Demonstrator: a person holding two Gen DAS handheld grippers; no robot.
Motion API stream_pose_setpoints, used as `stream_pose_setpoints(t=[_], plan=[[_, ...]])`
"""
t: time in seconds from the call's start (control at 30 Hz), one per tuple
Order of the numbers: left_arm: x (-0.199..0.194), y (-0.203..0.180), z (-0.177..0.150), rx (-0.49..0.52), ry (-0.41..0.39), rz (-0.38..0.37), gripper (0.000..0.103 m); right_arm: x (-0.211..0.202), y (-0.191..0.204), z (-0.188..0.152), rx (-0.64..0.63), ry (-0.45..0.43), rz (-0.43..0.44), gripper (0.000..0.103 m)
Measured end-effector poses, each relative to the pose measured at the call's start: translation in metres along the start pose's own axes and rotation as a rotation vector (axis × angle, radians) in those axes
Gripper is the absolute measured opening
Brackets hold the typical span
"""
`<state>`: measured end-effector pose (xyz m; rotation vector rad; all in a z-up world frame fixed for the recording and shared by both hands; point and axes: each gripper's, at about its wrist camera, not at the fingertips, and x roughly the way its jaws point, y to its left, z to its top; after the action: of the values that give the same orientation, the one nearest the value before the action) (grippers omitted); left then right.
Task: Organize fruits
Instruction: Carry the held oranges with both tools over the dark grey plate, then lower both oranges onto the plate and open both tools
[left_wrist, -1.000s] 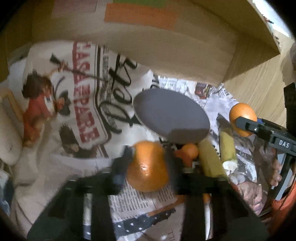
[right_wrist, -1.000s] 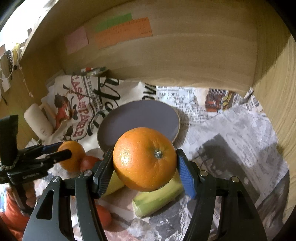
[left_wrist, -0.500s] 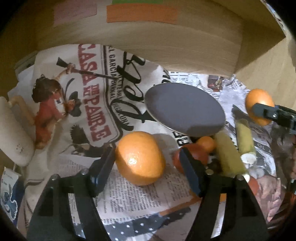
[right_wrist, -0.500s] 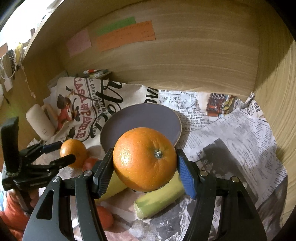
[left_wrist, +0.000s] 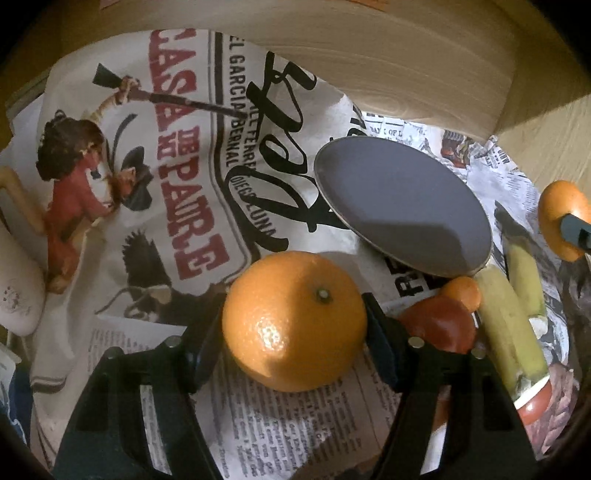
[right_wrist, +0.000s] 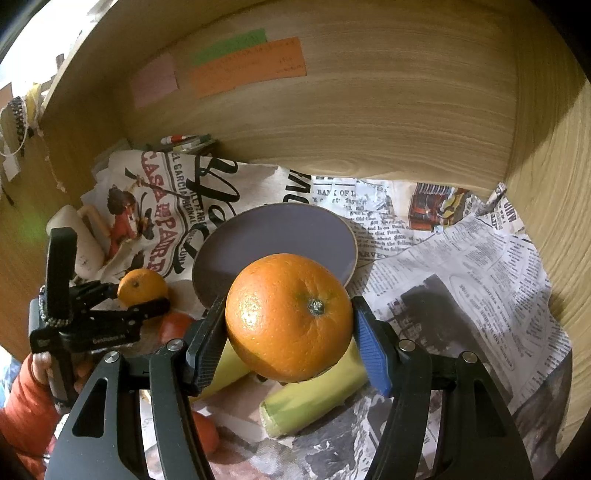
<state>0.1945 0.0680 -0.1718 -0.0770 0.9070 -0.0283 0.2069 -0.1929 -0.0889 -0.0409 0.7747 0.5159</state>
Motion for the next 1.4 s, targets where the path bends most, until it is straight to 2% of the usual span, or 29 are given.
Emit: stream_pose_setpoints(t=[0.2, 0.57, 0.77, 1.03, 1.4], plan=[[-0.009, -0.002, 0.007, 0.005, 0.002, -0.034, 0.068, 0.008, -0.004, 0.007, -0.003, 0.01, -0.011, 0.061], [-0.045, -0.026, 0.057, 0.057, -0.137, -0.068, 0.068, 0.018, -0.011, 0.04, -0.025, -0.012, -0.049, 0.061], [-0.045, -0.044, 0.082, 0.088, -0.179, -0.09, 0.068, 0.035, -0.015, 0.057, -0.041, -0.001, -0.072, 0.061], [-0.016, -0.051, 0.111, 0.104, -0.148, -0.101, 0.068, 0.073, -0.015, 0.067, -0.063, 0.065, -0.068, 0.061], [0.04, -0.041, 0.138, 0.101, -0.034, -0.109, 0.068, 0.126, -0.01, 0.079, -0.135, 0.168, -0.1, 0.061]])
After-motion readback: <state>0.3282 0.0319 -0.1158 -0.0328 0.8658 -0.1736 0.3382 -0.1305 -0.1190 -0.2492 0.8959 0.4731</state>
